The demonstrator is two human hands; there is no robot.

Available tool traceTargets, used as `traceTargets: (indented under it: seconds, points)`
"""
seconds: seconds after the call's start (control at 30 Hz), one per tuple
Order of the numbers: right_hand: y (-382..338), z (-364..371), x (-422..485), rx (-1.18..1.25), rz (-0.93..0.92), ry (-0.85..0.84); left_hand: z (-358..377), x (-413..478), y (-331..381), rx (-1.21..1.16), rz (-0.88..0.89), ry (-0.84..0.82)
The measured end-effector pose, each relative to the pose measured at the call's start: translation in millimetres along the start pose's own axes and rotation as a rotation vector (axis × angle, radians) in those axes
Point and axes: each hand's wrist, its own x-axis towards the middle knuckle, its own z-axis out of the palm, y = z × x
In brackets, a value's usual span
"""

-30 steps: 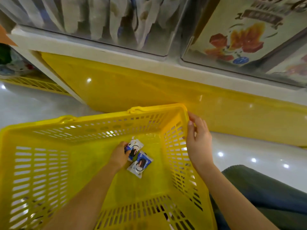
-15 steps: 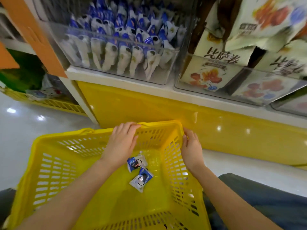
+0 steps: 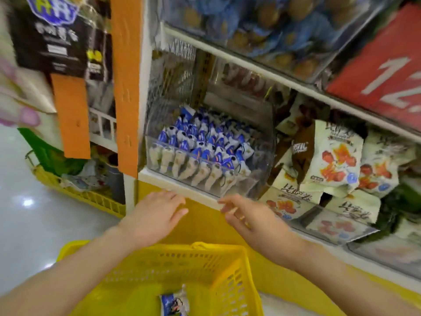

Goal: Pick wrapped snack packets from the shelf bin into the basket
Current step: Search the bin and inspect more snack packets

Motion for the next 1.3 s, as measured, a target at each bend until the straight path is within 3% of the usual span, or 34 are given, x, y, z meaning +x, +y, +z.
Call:
traceTargets:
  seconds: [0.1,0.2,0.33,0.47,0.73,1.0,1.3]
  points:
    - [-32,-38,34,-0.037,-0.113,0.154,-56,13,-2,-0.042,0.087,0.369]
    - [-43,-58,85,-0.104,-0.161,0.299,-85,27,-11,0.022,0.110,0.550]
    - [-24,-65,168,-0.072,-0.024,0.335,-84,41,-29,-0.020,0.069,0.452]
    - [16,-62,239,-0.105,0.181,0.171,-78,47,-44,0.069,0.155,0.381]
    - [48,-54,317,0.013,0.335,0.251,-64,60,-63,0.057,0.306,0.520]
    - [53,-51,334,-0.019,0.397,0.246,-60,62,-66,0.043,0.315,0.521]
    - [35,-66,300,0.062,0.364,0.754,-71,53,-55,-0.002,0.211,0.424]
